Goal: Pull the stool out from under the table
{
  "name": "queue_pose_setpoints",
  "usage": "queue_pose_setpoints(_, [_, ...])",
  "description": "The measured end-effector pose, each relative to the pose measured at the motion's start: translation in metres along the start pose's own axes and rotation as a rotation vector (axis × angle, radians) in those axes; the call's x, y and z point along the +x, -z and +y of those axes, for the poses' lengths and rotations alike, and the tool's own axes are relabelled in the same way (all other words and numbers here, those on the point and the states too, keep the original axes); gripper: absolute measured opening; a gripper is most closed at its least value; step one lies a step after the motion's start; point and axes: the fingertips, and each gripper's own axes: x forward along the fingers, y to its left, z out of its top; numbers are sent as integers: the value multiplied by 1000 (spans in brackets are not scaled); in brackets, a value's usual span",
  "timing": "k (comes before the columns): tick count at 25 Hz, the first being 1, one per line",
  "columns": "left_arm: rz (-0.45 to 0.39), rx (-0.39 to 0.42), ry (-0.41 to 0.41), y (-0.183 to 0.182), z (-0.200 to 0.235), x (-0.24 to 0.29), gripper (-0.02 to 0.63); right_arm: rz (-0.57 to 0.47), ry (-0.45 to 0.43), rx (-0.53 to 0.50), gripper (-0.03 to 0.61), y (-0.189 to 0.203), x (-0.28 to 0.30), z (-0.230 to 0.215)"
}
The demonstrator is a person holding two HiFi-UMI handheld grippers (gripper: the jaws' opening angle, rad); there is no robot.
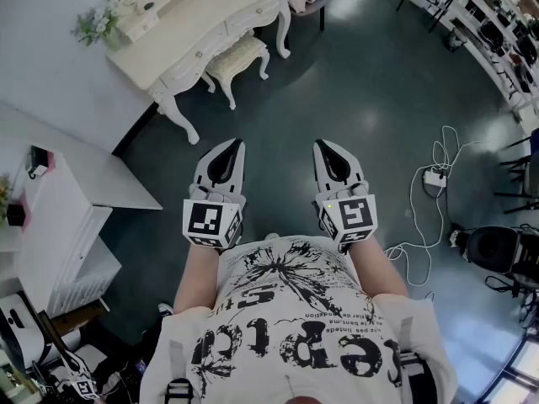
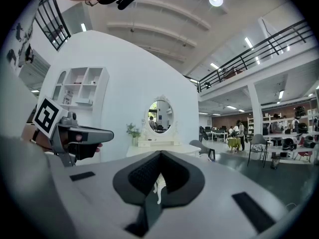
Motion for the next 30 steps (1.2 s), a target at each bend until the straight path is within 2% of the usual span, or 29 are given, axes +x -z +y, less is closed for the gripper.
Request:
queue_pose_setpoints(15, [35, -24, 40, 20, 8, 9, 17, 64, 50, 36, 15, 22, 9, -1])
queue_pose_setpoints(19, [56, -38, 24, 31, 16, 20, 17, 89, 47, 31, 15, 32, 19, -9])
queue_pose_setpoints(24, [77, -32, -16, 43, 16, 52, 17, 133, -9, 8, 17, 53, 45, -38])
queue_pose_setpoints(30, [83, -30, -135, 45, 22, 126, 17, 124, -104, 14, 17, 58, 103, -112])
